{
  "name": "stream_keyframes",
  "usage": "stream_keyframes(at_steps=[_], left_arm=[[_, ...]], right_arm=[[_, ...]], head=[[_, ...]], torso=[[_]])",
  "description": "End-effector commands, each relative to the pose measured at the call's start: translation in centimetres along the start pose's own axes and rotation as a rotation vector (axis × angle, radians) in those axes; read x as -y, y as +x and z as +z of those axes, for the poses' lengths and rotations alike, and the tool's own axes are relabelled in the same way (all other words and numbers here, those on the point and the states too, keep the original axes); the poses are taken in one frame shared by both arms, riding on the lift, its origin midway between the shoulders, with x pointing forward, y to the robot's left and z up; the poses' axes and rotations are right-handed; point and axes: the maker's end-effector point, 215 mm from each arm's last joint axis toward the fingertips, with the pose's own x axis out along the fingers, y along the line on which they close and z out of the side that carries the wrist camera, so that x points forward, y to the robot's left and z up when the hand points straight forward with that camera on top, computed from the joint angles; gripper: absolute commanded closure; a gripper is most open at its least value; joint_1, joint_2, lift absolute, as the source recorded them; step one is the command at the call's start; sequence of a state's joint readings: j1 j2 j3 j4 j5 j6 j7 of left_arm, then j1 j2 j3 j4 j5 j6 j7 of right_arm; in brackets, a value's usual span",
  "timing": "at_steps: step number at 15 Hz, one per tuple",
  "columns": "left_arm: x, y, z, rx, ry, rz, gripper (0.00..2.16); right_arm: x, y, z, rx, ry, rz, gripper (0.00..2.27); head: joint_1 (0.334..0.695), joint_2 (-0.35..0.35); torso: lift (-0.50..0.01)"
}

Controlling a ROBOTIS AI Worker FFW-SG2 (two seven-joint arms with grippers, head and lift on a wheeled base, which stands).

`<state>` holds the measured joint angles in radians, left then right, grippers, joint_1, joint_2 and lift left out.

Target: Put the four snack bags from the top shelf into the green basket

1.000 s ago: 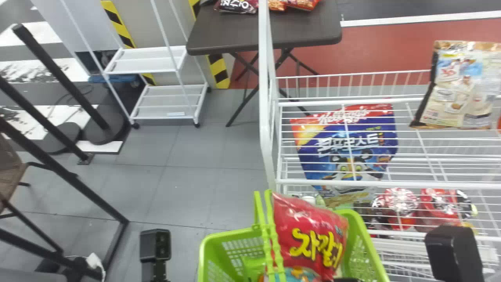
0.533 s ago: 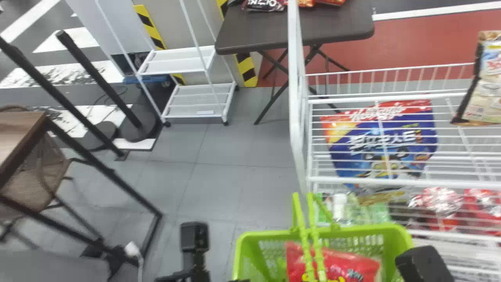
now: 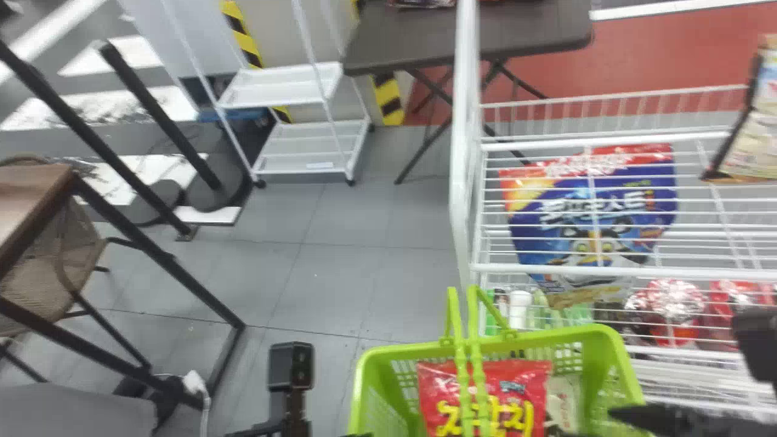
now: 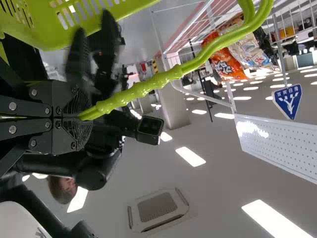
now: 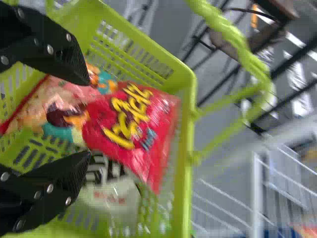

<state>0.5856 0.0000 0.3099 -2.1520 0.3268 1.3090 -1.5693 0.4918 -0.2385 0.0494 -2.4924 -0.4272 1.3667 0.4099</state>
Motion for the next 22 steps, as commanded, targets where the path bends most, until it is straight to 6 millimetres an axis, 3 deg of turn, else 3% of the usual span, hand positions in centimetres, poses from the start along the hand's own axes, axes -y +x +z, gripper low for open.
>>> stream_keyframes(at_steps=[1,4,5,6,8,11,12,13,16,17,18,20,21,22], left_arm=[[0.3,0.0,-0.2,0.0,-0.002,-0.011,2.15],[0.5,0.0,-0.2,0.0,-0.002,-0.018,2.15],[0.6,0.1,-0.3,-0.003,-0.001,-0.02,2.15],[0.6,0.1,-0.3,-0.004,0.0,-0.021,2.15],[0.6,0.1,-0.5,-0.004,-0.004,-0.02,2.15],[0.5,-0.2,-0.8,0.0,-0.012,-0.016,2.15],[0.5,-0.2,-0.9,0.001,-0.01,-0.015,2.15],[0.5,-0.3,-1.0,0.002,-0.01,-0.015,2.15],[0.4,-0.4,-1.3,0.006,-0.015,-0.013,2.15],[0.5,-0.5,-1.3,0.009,-0.015,-0.017,2.15],[0.6,-0.6,-1.3,0.014,-0.013,-0.023,2.15],[0.6,-1.0,-1.4,0.023,-0.015,-0.015,2.15],[0.7,-1.1,-1.5,0.027,-0.013,-0.017,2.15],[0.8,-1.3,-1.5,0.033,-0.013,-0.019,2.15]], right_arm=[[5.9,-4.6,6.2,0.2,0.051,-0.118,0.05],[15.8,-10.1,15.0,0.454,0.043,-0.309,0.05],[18.4,-11.2,17.1,0.514,0.022,-0.367,0.05],[21.2,-12.1,19.1,0.562,0.002,-0.424,0.05],[25.3,-12.6,21.4,0.604,0.0,-0.486,0.05],[30.2,-11.8,23.2,0.607,0.015,-0.554,0.05],[31.2,-11.7,24.6,0.65,-0.019,-0.571,0.05],[31.6,-11.3,26.1,0.702,-0.061,-0.572,0.05],[33.2,-8.5,27.3,0.68,-0.101,-0.589,0.19],[33.5,-7.6,27.1,0.657,-0.102,-0.59,0.32],[33.4,-6.7,26.6,0.641,-0.1,-0.582,0.62],[33.3,-6.4,25.7,0.649,-0.089,-0.568,1.86],[32.7,-6.8,25.5,0.674,-0.084,-0.56,2.17],[32.1,-7.5,25.5,0.713,-0.088,-0.551,2.2]], head=[[0.695,0.11],[0.695,-0.071],[0.695,-0.173],[0.695,-0.209],[0.695,-0.275],[0.695,-0.331],[0.695,-0.338],[0.695,-0.343],[0.695,-0.336],[0.695,-0.329],[0.695,-0.322],[0.695,-0.302],[0.695,-0.297],[0.695,-0.294]], torso=[[-0.006],[-0.006],[-0.006],[-0.006],[-0.006],[-0.006],[-0.006],[-0.006],[-0.006],[-0.006],[-0.006],[-0.006],[-0.006],[-0.006]])
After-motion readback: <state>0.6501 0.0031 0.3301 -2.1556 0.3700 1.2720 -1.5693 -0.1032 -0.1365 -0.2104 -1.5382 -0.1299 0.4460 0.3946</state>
